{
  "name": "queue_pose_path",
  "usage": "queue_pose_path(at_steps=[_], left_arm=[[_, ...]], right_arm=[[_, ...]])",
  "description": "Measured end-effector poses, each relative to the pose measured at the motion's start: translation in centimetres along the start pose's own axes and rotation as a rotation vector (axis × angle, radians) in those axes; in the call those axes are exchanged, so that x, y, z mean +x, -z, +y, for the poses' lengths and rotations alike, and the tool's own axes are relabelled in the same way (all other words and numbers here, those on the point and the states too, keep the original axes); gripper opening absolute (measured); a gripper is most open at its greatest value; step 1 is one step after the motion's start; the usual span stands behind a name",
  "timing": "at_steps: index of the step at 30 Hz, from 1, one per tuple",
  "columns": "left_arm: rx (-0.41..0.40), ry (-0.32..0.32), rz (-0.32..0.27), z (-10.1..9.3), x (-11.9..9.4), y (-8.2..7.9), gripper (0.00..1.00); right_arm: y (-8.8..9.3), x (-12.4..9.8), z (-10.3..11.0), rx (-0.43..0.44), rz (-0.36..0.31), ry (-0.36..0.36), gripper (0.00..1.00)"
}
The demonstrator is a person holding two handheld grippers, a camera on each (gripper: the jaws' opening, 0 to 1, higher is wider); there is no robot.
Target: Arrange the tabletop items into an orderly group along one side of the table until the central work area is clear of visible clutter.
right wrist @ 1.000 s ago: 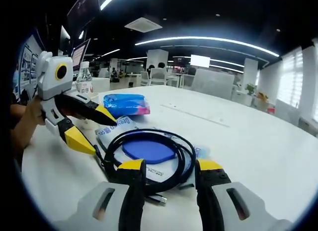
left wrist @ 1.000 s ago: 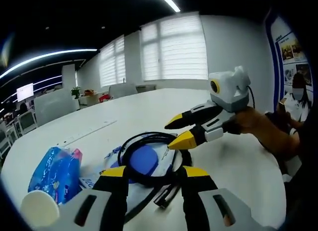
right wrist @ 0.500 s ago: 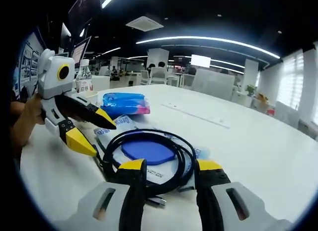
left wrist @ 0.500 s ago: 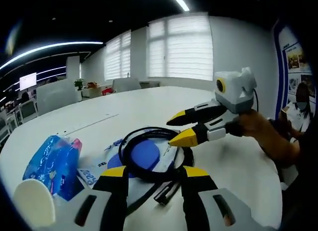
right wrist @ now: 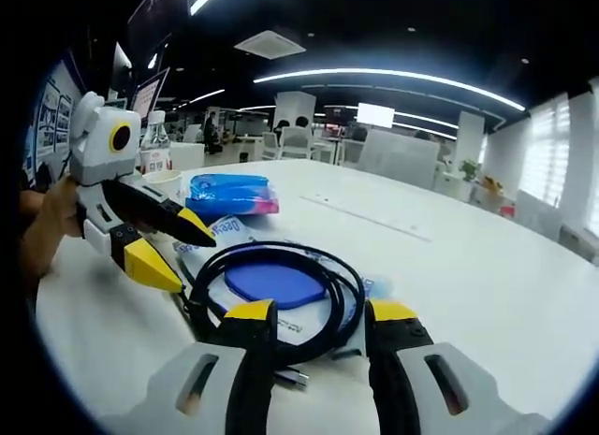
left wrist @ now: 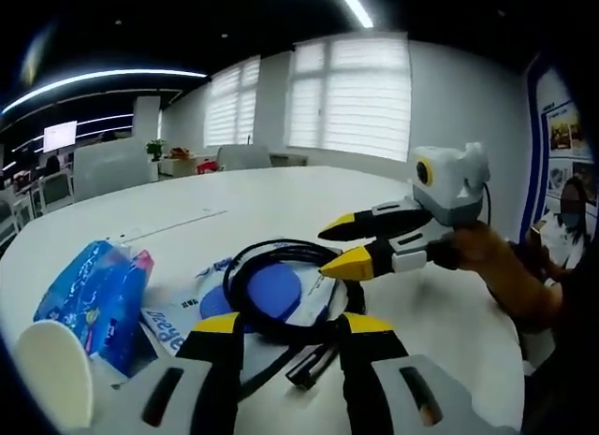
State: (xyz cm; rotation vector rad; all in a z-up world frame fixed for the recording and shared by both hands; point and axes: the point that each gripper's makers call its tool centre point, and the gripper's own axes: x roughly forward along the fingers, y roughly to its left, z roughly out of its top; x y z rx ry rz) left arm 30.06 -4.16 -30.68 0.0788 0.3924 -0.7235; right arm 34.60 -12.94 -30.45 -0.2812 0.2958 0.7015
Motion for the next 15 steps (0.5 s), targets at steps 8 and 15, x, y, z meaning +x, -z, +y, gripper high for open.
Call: queue_pose_path(at_steps=[8, 15], left_arm=[[-0.017, -0.03, -0.001, 0.21, -0.02, 0.08, 0.39], [-0.046, -0.055, 0.012, 0.49, 0.02, 0.72, 0.39]], right_arm=[[0.11, -0.05, 0.07, 0.01, -0.002, -0.018, 0.33], [-0.57, -0.3, -0.08, 0.003, -0.003, -0.029, 0.33]])
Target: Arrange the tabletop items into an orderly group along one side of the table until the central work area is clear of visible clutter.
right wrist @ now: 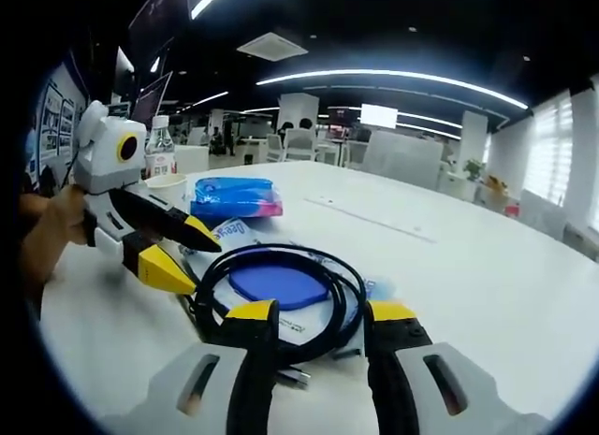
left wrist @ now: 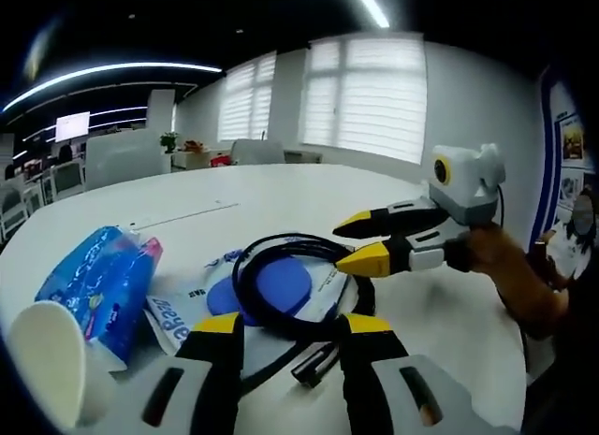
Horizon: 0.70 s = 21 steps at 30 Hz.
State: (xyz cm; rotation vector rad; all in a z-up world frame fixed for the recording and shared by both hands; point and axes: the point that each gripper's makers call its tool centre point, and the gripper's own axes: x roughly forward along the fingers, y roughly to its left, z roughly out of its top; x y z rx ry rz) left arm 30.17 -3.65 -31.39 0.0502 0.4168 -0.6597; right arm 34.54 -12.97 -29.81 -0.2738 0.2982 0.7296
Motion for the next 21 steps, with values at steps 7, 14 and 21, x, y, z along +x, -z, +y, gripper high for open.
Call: queue_pose_path(at_steps=[7, 14, 21], left_arm=[[-0.021, -0.017, 0.009, 0.4, 0.2, 0.3, 0.39], [-0.027, -0.025, 0.011, 0.6, 0.6, -0.1, 0.39], [-0.032, -0.026, 0.038, 0.8, 1.5, 0.3, 0.39]], right_arm=[[-0.6, 0.5, -0.1, -0.029, 0.012, -0.007, 0.32], [-0.2, 1.5, -0.3, -0.048, 0.042, -0.012, 0.32], [0.6, 2.1, -0.4, -0.046, 0.065, -0.018, 0.32]])
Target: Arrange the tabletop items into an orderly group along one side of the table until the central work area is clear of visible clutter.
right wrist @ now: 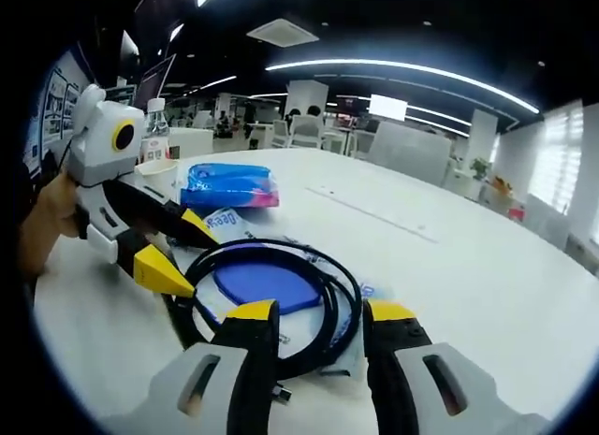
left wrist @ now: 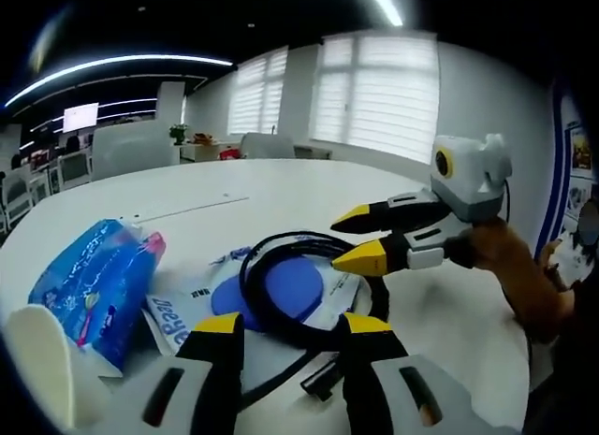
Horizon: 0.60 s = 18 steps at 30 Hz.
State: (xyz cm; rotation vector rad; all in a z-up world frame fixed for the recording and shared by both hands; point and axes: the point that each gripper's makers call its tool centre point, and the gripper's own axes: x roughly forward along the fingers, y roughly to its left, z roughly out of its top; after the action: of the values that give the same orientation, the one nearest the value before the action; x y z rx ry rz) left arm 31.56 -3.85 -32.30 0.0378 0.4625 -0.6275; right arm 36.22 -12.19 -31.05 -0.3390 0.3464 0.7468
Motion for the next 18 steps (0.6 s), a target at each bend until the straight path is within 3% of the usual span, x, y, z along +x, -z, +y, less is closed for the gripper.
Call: queue_pose_path(at_steps=[10, 18], left_arm=[[-0.037, 0.002, 0.011, 0.2, 0.18, 0.0, 0.39], [-0.014, 0.003, 0.019, -0.14, 0.26, -0.03, 0.34]], right_arm=[[0.97, 0.5, 0.01, 0.013, 0.018, -0.005, 0.3], [1.04, 0.43, -0.22, 0.021, 0.01, 0.007, 0.24]])
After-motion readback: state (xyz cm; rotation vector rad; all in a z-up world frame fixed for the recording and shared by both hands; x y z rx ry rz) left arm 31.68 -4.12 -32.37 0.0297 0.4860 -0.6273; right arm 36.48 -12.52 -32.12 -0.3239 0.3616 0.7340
